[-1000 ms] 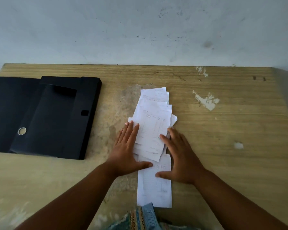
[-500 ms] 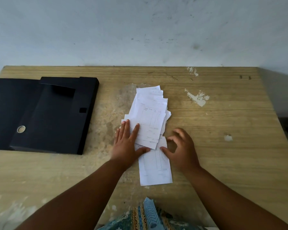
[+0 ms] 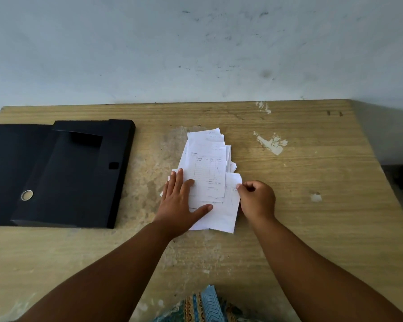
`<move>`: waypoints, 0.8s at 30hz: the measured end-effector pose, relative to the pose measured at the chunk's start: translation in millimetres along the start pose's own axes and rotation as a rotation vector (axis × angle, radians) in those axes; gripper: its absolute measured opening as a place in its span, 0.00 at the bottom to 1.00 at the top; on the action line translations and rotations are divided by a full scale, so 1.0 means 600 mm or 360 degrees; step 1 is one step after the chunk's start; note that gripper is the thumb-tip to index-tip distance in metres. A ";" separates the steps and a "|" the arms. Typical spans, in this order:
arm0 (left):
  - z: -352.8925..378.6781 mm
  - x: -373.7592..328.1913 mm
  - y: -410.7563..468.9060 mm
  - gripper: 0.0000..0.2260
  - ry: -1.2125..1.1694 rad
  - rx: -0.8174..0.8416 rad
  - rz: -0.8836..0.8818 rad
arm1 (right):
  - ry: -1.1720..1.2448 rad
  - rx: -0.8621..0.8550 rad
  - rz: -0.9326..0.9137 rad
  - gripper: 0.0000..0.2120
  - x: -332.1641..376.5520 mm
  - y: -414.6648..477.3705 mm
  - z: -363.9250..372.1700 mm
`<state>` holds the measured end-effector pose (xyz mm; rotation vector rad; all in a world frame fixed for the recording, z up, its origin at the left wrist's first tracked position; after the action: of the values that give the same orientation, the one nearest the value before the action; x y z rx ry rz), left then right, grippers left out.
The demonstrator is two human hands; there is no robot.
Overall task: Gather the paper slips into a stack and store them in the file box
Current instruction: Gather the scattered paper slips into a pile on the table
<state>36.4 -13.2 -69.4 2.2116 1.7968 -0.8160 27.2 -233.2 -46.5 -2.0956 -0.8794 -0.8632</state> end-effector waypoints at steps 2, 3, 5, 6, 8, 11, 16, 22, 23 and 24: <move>-0.002 0.002 0.006 0.41 -0.0040 -0.0007 0.0010 | 0.0229 0.0000 0.0176 0.05 0.010 0.010 0.010; -0.002 0.003 0.008 0.40 -0.0069 -0.0015 0.0011 | 0.0323 -0.0015 0.0246 0.05 0.014 0.014 0.015; -0.004 0.005 0.014 0.40 -0.0116 -0.0047 -0.0007 | 0.0425 -0.0053 0.0301 0.05 0.021 0.024 0.025; -0.005 0.007 0.018 0.41 -0.0129 -0.0074 -0.0025 | 0.0425 -0.0076 0.0277 0.05 0.024 0.029 0.030; -0.008 0.010 0.029 0.44 -0.0109 -0.0130 -0.0086 | 0.0323 -0.0115 0.0164 0.05 0.032 0.039 0.039; -0.009 0.021 0.040 0.51 0.0002 -0.0134 -0.0231 | -0.0014 -0.0245 -0.0063 0.13 0.047 0.038 0.053; -0.005 0.023 0.036 0.46 -0.0037 -0.0170 -0.0220 | -0.0131 -0.0171 -0.0402 0.29 0.070 0.025 0.092; -0.009 0.012 0.040 0.38 -0.0432 -0.0232 -0.0086 | 0.0087 0.0209 -0.0540 0.28 0.091 0.012 0.135; -0.009 0.012 0.041 0.37 -0.0480 -0.0236 -0.0096 | 0.0096 0.0213 -0.0530 0.28 0.093 0.010 0.137; -0.009 0.013 0.042 0.36 -0.0501 -0.0240 -0.0100 | 0.0105 0.0177 -0.0511 0.27 0.095 0.010 0.137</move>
<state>63.0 -10.6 -74.1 1.8253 1.7184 -0.9459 88.2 -153.6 -48.6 -1.8478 -1.2210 -1.0156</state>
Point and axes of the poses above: each hand's wrist, its own y-axis towards the middle knuckle, its own z-axis out of the palm, x = y × z, the point moved 3 cm from there along y, towards the middle knuckle, and after that the axes turned 1 degree about -y, right-handed, at the moved point
